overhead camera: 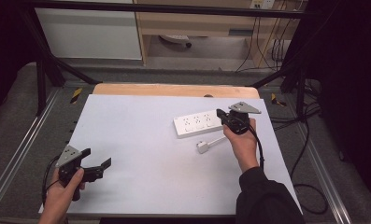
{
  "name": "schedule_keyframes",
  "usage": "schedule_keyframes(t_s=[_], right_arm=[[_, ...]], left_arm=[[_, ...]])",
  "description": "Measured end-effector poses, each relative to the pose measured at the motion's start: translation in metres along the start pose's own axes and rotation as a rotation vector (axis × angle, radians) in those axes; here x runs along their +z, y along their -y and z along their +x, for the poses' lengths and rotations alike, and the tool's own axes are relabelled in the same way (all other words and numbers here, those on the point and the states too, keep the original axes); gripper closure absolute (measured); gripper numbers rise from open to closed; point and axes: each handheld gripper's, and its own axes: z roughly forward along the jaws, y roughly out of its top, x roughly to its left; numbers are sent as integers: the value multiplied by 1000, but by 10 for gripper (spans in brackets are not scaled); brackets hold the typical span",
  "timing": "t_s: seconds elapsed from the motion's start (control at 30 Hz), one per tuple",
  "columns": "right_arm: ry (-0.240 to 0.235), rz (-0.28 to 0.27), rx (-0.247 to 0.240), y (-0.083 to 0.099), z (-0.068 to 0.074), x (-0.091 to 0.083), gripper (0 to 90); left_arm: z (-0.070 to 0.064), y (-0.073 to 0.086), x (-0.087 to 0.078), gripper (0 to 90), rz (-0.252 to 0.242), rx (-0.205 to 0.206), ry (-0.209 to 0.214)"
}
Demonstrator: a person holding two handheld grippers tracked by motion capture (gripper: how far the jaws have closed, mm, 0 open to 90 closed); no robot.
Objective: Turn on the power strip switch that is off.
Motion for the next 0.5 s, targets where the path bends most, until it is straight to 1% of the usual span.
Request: schedule_keyframes(t_s=[0.2,0.5], right_arm=[[0,22,-4,0,1,9,900],[-9,34,-12,-1,6,16,900]], left_arm=[[0,-1,-1,68,-8,4,-3],[0,0,0,68,3,4,1]])
